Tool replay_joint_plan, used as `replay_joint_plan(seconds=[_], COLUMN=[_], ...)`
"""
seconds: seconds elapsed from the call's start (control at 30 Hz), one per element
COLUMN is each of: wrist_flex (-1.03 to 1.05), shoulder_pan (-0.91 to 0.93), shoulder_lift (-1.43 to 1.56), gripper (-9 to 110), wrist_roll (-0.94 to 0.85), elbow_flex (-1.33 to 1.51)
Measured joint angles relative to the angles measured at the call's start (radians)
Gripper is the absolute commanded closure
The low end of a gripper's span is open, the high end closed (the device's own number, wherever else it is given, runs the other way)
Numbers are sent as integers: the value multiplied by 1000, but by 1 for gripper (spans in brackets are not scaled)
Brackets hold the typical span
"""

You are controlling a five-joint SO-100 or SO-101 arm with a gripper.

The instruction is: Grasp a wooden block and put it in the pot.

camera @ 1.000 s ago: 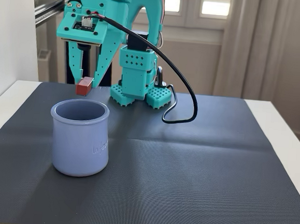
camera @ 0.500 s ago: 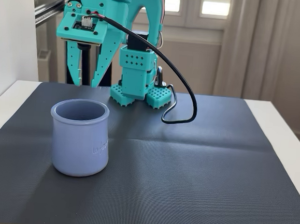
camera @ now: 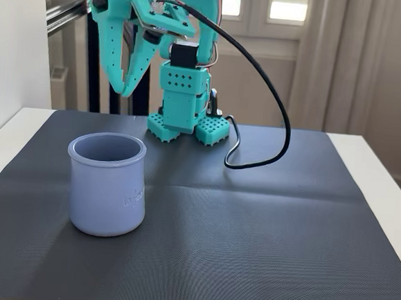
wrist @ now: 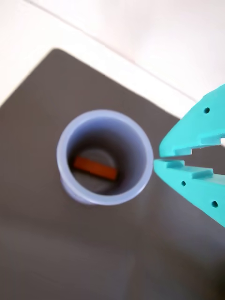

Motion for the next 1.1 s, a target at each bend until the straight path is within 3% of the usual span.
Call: replay_joint_plan(seconds=[0.4,0.67,0.83,1.1], wrist_flex=[-449,-528,-500,-290], shoulder_pan=[-98,-140,-150,-150], shoulder_lift=[612,1011,1187,1373], gripper=[101,101,101,101], wrist_roll=[-480,-752,-770,-673], elbow_flex=[683,1068,1224,1262])
